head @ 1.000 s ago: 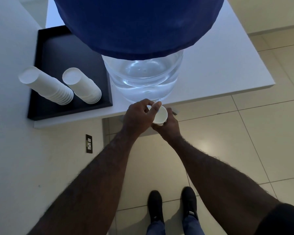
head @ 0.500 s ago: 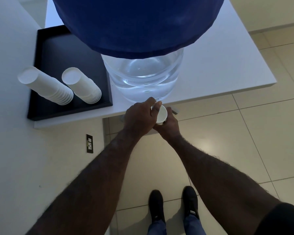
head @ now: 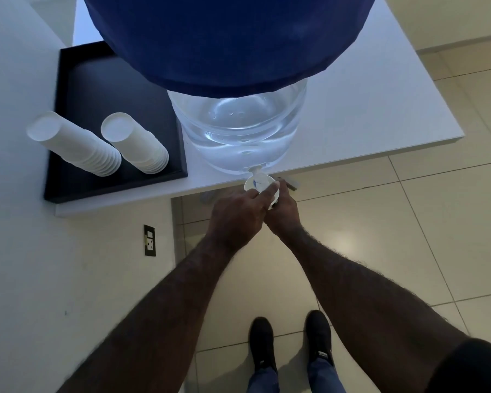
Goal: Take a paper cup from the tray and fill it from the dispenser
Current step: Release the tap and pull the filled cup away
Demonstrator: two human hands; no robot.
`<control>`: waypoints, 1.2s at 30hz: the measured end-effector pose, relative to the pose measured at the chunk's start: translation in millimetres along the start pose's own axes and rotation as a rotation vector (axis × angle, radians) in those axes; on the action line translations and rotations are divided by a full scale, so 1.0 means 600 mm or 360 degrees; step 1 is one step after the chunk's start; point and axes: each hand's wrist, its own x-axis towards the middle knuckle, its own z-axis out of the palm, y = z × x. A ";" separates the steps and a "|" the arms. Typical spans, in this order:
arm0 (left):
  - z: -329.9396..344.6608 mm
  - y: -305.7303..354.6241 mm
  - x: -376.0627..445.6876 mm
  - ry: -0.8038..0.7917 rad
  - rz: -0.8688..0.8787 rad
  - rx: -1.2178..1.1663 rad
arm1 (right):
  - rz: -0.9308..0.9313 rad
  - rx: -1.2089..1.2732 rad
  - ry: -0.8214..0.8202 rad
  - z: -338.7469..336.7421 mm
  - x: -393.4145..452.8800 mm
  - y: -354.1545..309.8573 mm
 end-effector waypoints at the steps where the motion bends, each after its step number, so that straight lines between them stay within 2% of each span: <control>1: -0.001 0.003 0.002 0.0029 -0.0018 -0.0033 | -0.0005 0.0007 0.0002 -0.001 -0.001 0.002; 7: -0.006 0.003 0.003 0.0107 -0.0310 -0.0095 | 0.0039 -0.0016 -0.0007 -0.010 -0.013 0.018; 20: -0.006 0.002 0.001 0.0166 -0.0355 -0.0168 | 0.0139 -0.0067 0.0224 -0.078 -0.052 0.051; 32: -0.007 -0.008 0.003 0.0147 -0.0430 -0.0106 | -0.0019 -0.0047 0.0534 -0.172 -0.006 -0.037; 36: -0.011 -0.011 0.004 0.0019 -0.0526 -0.0146 | -0.0062 -0.0060 0.0607 -0.185 0.034 -0.075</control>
